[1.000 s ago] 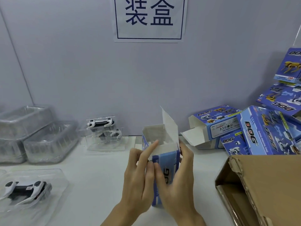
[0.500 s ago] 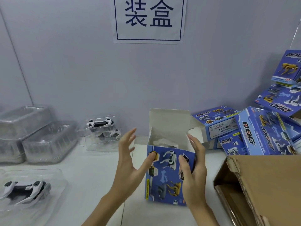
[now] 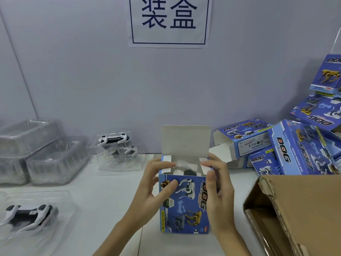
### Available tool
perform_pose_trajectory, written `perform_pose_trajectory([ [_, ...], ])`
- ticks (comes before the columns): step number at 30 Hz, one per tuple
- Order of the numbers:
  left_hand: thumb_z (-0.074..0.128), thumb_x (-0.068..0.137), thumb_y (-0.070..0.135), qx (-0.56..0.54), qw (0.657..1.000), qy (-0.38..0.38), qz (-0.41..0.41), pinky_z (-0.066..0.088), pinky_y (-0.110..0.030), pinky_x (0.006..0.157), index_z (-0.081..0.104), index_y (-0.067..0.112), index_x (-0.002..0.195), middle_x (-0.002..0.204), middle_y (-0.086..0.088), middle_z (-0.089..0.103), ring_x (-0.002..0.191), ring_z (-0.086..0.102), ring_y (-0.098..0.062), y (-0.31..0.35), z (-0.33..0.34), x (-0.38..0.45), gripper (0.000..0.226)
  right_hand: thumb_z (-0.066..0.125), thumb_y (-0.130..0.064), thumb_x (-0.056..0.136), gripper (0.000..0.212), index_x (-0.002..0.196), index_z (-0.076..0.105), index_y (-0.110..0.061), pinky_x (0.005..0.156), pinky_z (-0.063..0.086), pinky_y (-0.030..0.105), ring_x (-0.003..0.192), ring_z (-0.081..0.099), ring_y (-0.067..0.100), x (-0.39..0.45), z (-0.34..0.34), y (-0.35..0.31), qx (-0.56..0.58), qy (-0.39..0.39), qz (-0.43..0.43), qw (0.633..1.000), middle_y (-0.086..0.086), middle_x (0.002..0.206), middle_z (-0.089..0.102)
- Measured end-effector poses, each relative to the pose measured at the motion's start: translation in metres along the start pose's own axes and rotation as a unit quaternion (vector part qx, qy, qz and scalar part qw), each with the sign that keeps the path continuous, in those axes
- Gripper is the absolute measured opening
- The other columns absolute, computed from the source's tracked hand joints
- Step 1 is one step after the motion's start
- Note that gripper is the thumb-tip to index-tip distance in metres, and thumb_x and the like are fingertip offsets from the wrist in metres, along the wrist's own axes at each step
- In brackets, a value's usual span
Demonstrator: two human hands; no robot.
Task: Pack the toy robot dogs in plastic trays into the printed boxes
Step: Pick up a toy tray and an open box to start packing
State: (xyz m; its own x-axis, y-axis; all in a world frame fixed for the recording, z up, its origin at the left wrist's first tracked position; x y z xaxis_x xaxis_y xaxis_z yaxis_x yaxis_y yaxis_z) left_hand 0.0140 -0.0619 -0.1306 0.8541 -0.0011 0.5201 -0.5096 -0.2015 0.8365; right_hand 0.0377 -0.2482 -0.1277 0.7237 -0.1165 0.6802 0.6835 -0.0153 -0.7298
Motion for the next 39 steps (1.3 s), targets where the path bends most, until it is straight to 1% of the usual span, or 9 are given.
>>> perform_pose_trajectory([
  [5, 0.065, 0.094, 0.051, -0.008, 1.0, 0.005, 0.003, 0.056, -0.06, 0.094, 0.066, 0.026, 0.115, 0.144, 0.012, 0.049, 0.143, 0.048, -0.022, 0.004, 0.0, 0.003, 0.033, 0.048, -0.06, 0.103, 0.041, 0.093, 0.062, -0.023, 0.098, 0.05, 0.023, 0.132, 0.058, 0.009, 0.011, -0.004, -0.006, -0.022, -0.004, -0.019, 1.0, -0.022, 0.143, 0.058],
  [11, 0.069, 0.089, 0.052, 0.002, 0.999, 0.05, 0.0, 0.06, -0.057, 0.091, 0.072, 0.021, 0.095, 0.148, 0.02, 0.048, 0.146, 0.041, -0.002, 0.013, -0.004, 0.009, 0.032, 0.053, -0.062, 0.1, 0.036, 0.086, 0.057, -0.028, 0.092, 0.054, 0.061, 0.123, 0.065, 0.024, 0.017, -0.005, -0.006, -0.031, 0.002, -0.018, 0.999, -0.015, 0.131, 0.064],
  [18, 0.08, 0.082, 0.06, -0.094, 0.994, 0.063, -0.001, 0.059, -0.065, 0.086, 0.072, 0.027, 0.116, 0.133, 0.001, 0.063, 0.127, 0.063, -0.037, 0.028, -0.001, 0.008, 0.048, 0.064, -0.069, 0.089, 0.048, 0.111, 0.051, -0.029, 0.071, 0.066, 0.041, 0.118, 0.068, 0.031, 0.008, 0.0, -0.012, 0.094, 0.014, 0.028, 0.995, 0.001, 0.131, 0.067],
  [21, 0.087, 0.077, 0.056, -0.124, 0.988, 0.087, -0.007, 0.058, -0.067, 0.087, 0.062, 0.021, 0.106, 0.13, -0.004, 0.07, 0.129, 0.062, -0.036, 0.026, -0.001, 0.007, 0.052, 0.058, -0.065, 0.095, 0.043, 0.118, 0.044, -0.032, 0.078, 0.065, 0.042, 0.123, 0.065, 0.031, 0.004, 0.002, -0.012, 0.096, -0.005, -0.002, 0.995, 0.0, 0.134, 0.062],
  [24, 0.084, 0.084, 0.039, -0.153, 0.985, 0.079, 0.009, 0.064, -0.046, 0.07, 0.052, 0.031, 0.11, 0.13, -0.008, 0.068, 0.131, 0.06, -0.038, 0.028, -0.001, 0.009, 0.043, 0.055, -0.054, 0.101, 0.033, 0.127, 0.045, -0.037, 0.075, 0.065, 0.036, 0.127, 0.061, 0.03, 0.0, 0.004, -0.01, 0.117, -0.019, -0.003, 0.993, 0.001, 0.137, 0.057],
  [28, 0.075, 0.089, 0.038, -0.102, 0.995, 0.02, 0.008, 0.054, -0.07, 0.092, 0.055, 0.03, 0.125, 0.135, -0.001, 0.06, 0.134, 0.056, -0.035, 0.023, -0.002, 0.007, 0.042, 0.049, -0.035, 0.103, 0.027, 0.13, 0.047, -0.037, 0.078, 0.065, 0.046, 0.124, 0.063, 0.028, -0.002, 0.005, -0.01, 0.098, -0.012, -0.019, 0.995, -0.003, 0.134, 0.058],
  [31, 0.073, 0.09, 0.044, -0.016, 0.999, -0.006, 0.042, 0.055, -0.065, 0.095, 0.058, 0.025, 0.128, 0.138, 0.0, 0.052, 0.138, 0.05, -0.032, 0.024, -0.001, 0.003, 0.045, 0.046, -0.033, 0.104, 0.027, 0.13, 0.048, -0.039, 0.08, 0.062, 0.055, 0.124, 0.062, 0.032, -0.002, 0.005, -0.01, 0.061, -0.008, -0.032, 0.998, -0.003, 0.134, 0.058],
  [36, 0.065, 0.093, 0.046, -0.021, 0.997, 0.056, 0.044, 0.06, -0.05, 0.075, 0.069, 0.032, 0.103, 0.122, 0.004, 0.061, 0.127, 0.06, -0.028, 0.032, 0.0, 0.008, 0.018, 0.042, -0.045, 0.109, 0.033, 0.126, 0.059, -0.023, 0.076, 0.063, 0.026, 0.136, 0.049, 0.035, -0.006, 0.006, -0.014, 0.009, 0.009, -0.073, 0.997, 0.004, 0.142, 0.053],
  [39, 0.064, 0.093, 0.046, -0.02, 0.997, 0.066, 0.045, 0.059, -0.055, 0.075, 0.068, 0.032, 0.098, 0.119, 0.002, 0.063, 0.123, 0.062, -0.03, 0.034, 0.002, 0.008, 0.015, 0.044, -0.041, 0.109, 0.035, 0.123, 0.064, -0.016, 0.074, 0.063, 0.027, 0.138, 0.049, 0.035, -0.005, 0.003, -0.013, 0.011, 0.008, -0.078, 0.997, 0.006, 0.144, 0.053],
])
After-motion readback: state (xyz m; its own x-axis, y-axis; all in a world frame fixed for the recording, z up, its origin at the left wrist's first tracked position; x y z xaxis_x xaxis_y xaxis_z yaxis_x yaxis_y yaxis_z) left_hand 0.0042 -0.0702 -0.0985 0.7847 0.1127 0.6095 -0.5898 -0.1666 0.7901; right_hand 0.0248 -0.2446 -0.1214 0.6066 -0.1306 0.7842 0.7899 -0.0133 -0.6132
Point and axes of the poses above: each hand's wrist, its own x-axis towards the middle knuckle, its own z-axis out of the palm, y = z × x, the point moved 3 cm from there along x, towards the middle knuckle
